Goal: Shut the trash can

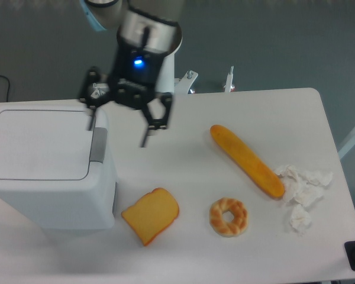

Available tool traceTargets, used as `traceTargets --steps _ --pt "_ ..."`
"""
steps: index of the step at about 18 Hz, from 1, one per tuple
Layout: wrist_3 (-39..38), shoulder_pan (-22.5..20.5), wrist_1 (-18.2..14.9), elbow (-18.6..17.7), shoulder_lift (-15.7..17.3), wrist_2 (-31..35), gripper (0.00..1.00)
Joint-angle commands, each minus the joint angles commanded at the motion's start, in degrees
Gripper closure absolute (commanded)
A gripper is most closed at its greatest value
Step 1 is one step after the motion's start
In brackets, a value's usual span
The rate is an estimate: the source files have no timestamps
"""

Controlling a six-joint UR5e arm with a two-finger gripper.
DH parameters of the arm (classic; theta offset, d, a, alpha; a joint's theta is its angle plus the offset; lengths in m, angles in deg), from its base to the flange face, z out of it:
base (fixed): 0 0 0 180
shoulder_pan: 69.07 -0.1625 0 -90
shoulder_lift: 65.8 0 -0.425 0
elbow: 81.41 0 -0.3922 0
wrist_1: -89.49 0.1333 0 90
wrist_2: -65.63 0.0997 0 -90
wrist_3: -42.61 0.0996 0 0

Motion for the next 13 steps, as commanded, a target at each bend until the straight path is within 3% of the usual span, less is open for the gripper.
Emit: traceTargets --steps 9,13 --pt "16.88 -9.06 0.18 -0.35 0.44 0.87 0.0" --pt "27.77 -10.03 -0.09 -2.45 2.1 13.06 0.0"
